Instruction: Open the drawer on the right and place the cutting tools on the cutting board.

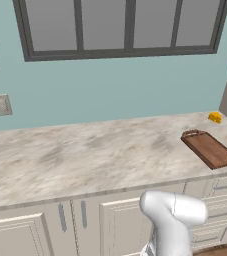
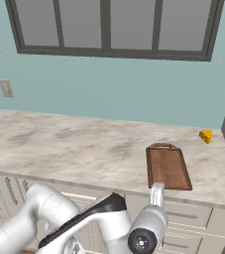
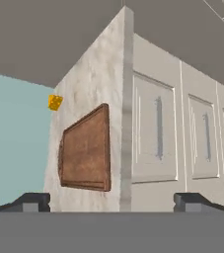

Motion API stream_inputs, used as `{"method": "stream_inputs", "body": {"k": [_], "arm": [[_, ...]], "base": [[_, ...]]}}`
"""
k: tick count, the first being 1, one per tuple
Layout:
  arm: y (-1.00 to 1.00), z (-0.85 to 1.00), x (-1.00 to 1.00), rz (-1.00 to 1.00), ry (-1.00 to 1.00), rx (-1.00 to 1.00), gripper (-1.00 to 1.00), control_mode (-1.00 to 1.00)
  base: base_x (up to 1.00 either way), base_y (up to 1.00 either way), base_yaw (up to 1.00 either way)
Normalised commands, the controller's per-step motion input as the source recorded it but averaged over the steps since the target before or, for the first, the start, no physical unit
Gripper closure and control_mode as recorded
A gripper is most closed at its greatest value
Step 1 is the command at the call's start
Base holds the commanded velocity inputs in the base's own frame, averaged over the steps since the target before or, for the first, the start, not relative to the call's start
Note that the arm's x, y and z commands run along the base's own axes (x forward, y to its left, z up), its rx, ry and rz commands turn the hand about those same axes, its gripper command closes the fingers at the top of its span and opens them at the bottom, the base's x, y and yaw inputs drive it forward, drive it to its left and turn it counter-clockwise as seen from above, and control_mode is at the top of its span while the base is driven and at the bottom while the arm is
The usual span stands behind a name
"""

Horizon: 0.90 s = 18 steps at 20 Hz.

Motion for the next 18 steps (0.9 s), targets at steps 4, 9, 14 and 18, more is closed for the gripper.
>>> {"method": "stream_inputs", "body": {"k": [4,9,14,18], "arm": [[-0.87,-0.53,-0.18,-0.26,-0.1,0.52,-1.0,-1.0],[-0.32,-0.45,0.0,-0.02,-0.03,0.38,-1.0,-1.0],[-0.17,-0.29,0.03,0.04,-0.08,0.17,-1.0,-1.0],[0.07,-0.07,0.01,0.01,-0.05,-0.02,-1.0,-1.0]], "base": [[0.0,0.0,0.0],[0.0,0.0,0.0],[0.0,0.0,0.0],[0.0,0.0,0.0]]}}
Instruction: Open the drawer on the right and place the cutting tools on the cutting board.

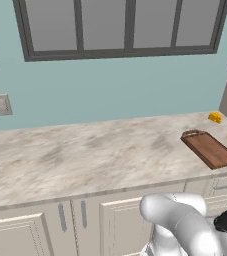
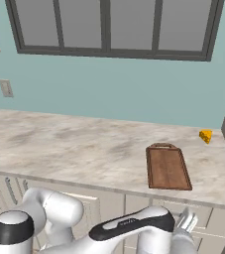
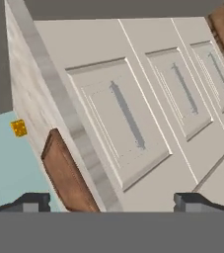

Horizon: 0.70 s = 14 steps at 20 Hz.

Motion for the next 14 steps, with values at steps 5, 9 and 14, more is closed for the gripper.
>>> {"method": "stream_inputs", "body": {"k": [5,9,14], "arm": [[0.13,-0.38,0.0,0.19,-0.37,-0.05,-1.0,-1.0],[0.06,-0.31,0.0,0.18,-0.36,-0.02,-1.0,-1.0],[0.04,-0.15,0.12,0.02,-0.18,-0.01,-1.0,-1.0]], "base": [[0.0,0.0,0.0],[0.0,0.0,0.0],[0.0,0.0,0.0]]}}
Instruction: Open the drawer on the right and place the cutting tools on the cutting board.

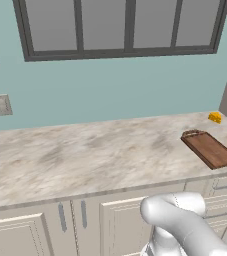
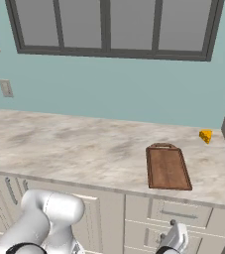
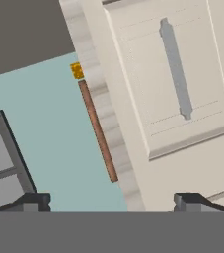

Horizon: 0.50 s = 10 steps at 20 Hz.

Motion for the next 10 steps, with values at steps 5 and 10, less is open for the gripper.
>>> {"method": "stream_inputs", "body": {"k": [5,10], "arm": [[0.0,-0.2,0.33,0.0,-0.08,0.0,-1.0,-1.0],[0.0,-0.4,0.42,0.0,-0.13,-0.09,-1.0,-1.0]], "base": [[0.0,0.0,0.0],[0.0,0.0,0.0]]}}
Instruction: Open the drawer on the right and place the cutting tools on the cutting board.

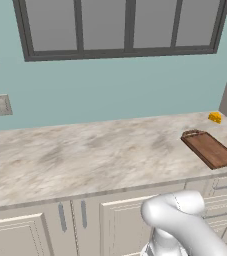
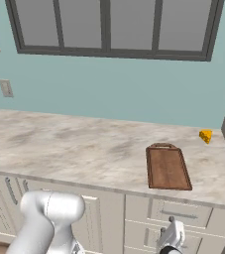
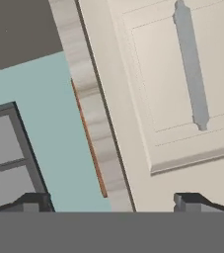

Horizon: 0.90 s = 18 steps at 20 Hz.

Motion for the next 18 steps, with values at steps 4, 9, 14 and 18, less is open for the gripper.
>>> {"method": "stream_inputs", "body": {"k": [4,9,14,18], "arm": [[0.0,-0.39,0.41,0.0,-0.09,-0.11,-1.0,-1.0],[-0.16,-0.39,0.46,0.0,-0.02,-0.06,-1.0,-1.0],[-0.3,-0.41,0.48,0.0,0.0,-0.05,-1.0,-1.0],[-0.45,-0.54,0.38,0.0,0.0,-0.08,-1.0,-1.0]], "base": [[0.0,0.0,0.0],[0.0,0.0,0.0],[0.0,0.0,0.0],[0.0,0.0,0.0]]}}
